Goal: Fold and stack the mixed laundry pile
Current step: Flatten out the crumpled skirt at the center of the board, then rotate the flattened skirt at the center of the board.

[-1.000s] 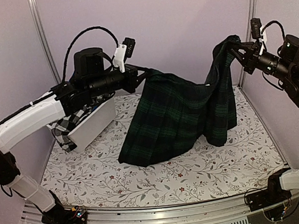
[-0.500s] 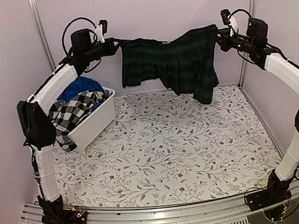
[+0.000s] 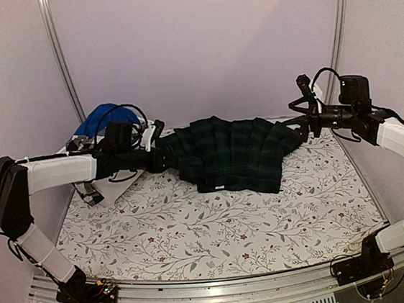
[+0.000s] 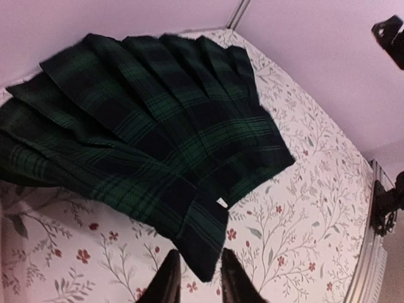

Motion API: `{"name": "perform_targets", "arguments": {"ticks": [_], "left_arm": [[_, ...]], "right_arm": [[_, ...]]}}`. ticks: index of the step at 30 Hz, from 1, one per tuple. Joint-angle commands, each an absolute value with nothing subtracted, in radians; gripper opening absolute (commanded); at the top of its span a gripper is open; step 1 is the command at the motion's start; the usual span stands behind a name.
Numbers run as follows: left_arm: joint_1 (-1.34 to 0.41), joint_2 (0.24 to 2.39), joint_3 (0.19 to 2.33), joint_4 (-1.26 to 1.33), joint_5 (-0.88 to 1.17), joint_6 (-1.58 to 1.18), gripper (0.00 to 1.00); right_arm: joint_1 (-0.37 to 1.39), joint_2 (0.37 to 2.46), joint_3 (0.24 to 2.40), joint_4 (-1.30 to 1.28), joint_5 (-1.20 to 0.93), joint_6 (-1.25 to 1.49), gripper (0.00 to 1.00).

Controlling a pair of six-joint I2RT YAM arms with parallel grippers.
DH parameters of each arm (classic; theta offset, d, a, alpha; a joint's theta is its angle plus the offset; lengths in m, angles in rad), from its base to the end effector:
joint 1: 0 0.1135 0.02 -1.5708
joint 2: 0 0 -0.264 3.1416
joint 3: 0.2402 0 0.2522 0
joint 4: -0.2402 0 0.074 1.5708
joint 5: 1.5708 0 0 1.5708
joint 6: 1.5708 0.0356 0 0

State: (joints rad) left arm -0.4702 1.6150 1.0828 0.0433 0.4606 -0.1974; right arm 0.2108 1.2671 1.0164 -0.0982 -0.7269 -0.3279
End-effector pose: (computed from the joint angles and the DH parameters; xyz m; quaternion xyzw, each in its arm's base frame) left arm 0.3197 -0.1802 0.2549 0.2299 0.8109 -0.3491 0.4096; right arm 0.2765 0.0833 0.3284 -0.4003 0.6837 0.2593 0.5523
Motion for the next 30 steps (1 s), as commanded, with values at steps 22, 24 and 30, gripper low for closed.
{"name": "perform_targets", "arguments": {"ticks": [22,24,30], "left_arm": [[-0.538,1.893,1.316,-0.093,0.104,-0.162,0.67],[-0.539,1.962,1.356,-0.125,0.097,-0.172,0.65],[-0.541,2.074,1.388,-0.172,0.112,-0.224,0.63]], "right_arm": [[0.333,2.077,1.561,-0.224,-0.525,-0.009,0.33],[0.333,2.123,1.568,-0.236,-0.497,-0.005,0.33],[0.339,2.228,1.532,-0.304,-0.464,0.034,0.31]]}}
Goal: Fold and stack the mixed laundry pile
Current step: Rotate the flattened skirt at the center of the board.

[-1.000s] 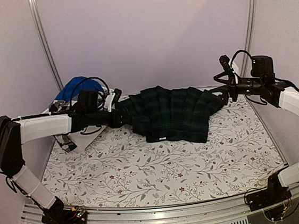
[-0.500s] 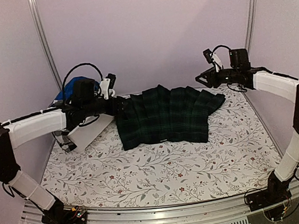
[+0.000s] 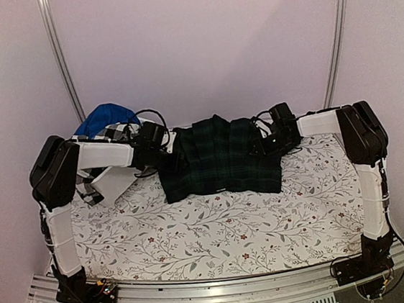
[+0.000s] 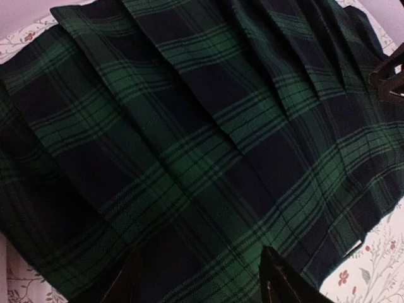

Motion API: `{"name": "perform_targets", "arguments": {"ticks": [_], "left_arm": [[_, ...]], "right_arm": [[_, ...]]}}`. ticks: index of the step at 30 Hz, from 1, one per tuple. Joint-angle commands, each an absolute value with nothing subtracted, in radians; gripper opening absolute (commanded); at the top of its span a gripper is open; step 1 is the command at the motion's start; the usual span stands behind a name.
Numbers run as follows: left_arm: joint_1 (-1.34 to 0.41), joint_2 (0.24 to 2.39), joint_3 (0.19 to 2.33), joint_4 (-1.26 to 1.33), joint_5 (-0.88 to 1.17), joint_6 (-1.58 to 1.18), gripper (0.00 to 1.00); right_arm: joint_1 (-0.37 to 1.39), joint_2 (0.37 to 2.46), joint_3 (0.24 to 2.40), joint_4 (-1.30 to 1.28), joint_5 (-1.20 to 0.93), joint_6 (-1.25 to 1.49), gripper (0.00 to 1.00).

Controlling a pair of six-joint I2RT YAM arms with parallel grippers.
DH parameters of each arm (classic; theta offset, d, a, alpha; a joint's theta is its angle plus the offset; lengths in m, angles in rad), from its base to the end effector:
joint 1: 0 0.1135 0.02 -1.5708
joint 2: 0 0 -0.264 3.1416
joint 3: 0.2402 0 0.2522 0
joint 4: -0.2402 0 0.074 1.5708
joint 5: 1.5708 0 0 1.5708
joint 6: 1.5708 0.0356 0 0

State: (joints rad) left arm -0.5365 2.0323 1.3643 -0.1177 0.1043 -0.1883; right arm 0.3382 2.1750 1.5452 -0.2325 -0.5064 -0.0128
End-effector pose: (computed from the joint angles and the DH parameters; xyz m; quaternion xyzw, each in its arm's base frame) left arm 0.3800 -0.2303 0.1679 0.1795 0.9053 -0.1805 0.3401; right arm 0.4392 0.1728 0.1551 -0.2441 0.8789 0.2862 0.2933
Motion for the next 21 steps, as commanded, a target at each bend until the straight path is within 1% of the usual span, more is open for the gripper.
{"name": "perform_targets", "arguments": {"ticks": [1,5,13,18,21], "left_arm": [[-0.541,2.082,1.385,-0.181,0.117,-0.229,0.62],[-0.546,2.073,1.339,-0.199,0.107,-0.254,0.62],[-0.553,2.051,1.273,-0.234,0.09,-0.266,0.64],[-0.56,2.086,1.295,-0.246,0.109,-0.247,0.65],[-0.558,2.145,1.378,-0.261,0.119,-0.212,0.65]], "right_arm": [[0.343,2.231,1.51,-0.317,-0.466,0.045,0.3],[0.372,2.19,1.37,-0.316,-0.47,0.089,0.3],[0.423,1.982,0.992,-0.261,-0.517,0.215,0.32],[0.547,1.865,0.759,-0.159,-0.559,0.346,0.34],[0.683,1.818,0.684,-0.08,-0.58,0.459,0.34]]}}
